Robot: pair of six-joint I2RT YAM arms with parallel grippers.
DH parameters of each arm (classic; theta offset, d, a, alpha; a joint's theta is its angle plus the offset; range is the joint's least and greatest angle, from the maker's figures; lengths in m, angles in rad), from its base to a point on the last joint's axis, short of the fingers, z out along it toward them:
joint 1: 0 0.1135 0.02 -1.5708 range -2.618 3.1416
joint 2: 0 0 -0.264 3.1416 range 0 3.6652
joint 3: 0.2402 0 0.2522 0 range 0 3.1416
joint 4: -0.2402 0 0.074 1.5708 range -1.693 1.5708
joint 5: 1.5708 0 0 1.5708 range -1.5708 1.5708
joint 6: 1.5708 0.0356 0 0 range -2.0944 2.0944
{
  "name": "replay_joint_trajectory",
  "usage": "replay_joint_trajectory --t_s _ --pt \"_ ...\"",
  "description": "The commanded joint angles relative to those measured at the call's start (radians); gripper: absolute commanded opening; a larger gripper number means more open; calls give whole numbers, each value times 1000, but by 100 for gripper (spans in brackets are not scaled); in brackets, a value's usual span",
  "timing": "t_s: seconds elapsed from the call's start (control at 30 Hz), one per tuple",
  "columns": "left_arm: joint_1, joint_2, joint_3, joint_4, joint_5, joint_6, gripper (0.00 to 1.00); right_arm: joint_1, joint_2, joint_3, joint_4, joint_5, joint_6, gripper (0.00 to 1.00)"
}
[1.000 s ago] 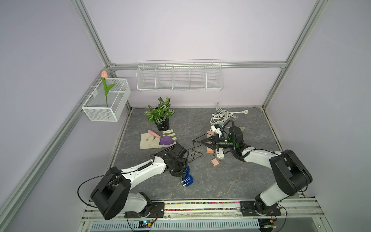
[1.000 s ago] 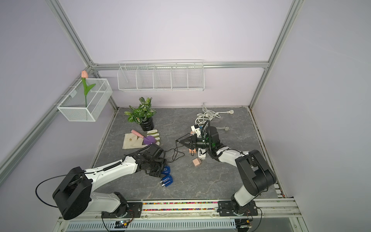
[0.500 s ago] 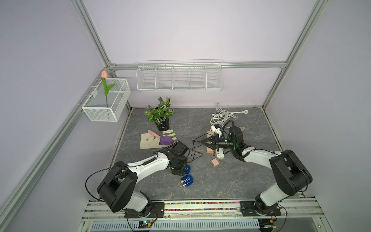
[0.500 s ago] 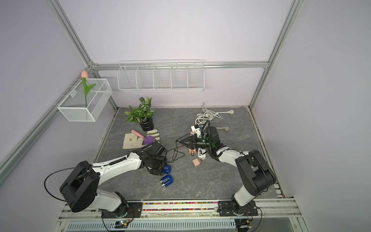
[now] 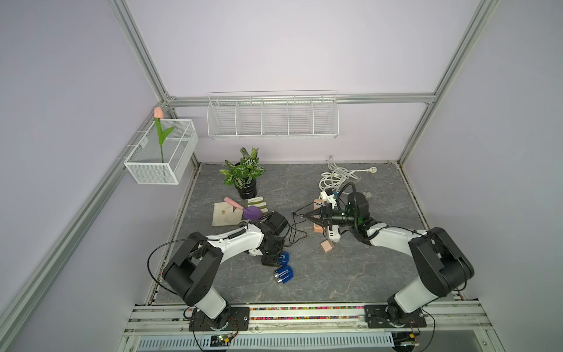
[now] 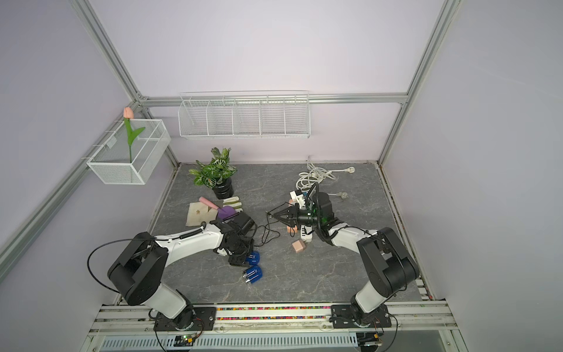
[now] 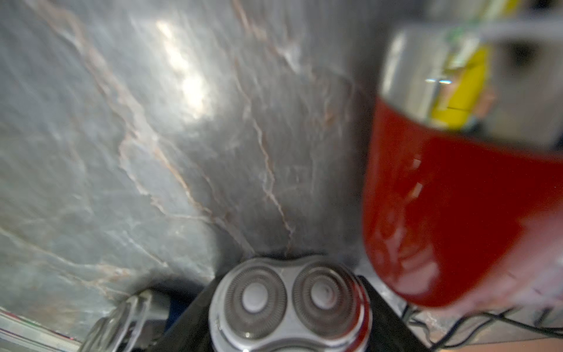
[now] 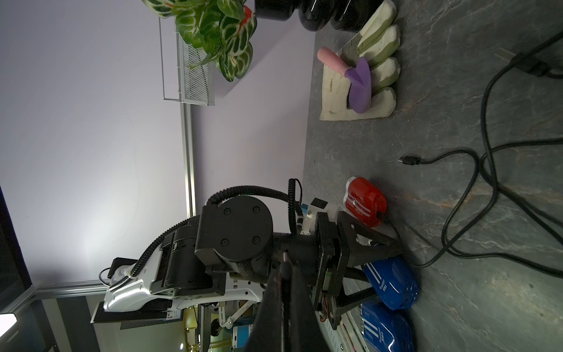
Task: Charge the electric shaver
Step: Pick up the electric shaver from the center of the board.
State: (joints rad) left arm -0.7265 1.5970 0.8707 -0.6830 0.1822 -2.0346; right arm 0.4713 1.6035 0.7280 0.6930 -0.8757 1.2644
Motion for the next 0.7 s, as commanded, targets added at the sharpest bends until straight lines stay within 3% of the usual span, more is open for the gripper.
replay_joint_trajectory --t_s 0.0,0.1,0.2,0.33,0.47,0.67 --pt "4 40 -1 -46 -21 -326 62 -7 -19 -19 38 8 10 7" --pt "4 65 12 -48 -20 -303 55 -9 -17 -21 42 8 12 7" --pt "4 66 26 -67 -16 -287 40 -9 -14 -24 40 10 8 7" --pt "8 -13 75 -155 -78 -262 17 -9 -17 -23 27 -2 -17 7" --pt "28 -121 129 -214 -107 -220 0 -7 -28 -3 -24 -45 -99 7" --pt "85 -228 108 -49 -84 -168 0 5 -38 13 -81 -112 -219 7"
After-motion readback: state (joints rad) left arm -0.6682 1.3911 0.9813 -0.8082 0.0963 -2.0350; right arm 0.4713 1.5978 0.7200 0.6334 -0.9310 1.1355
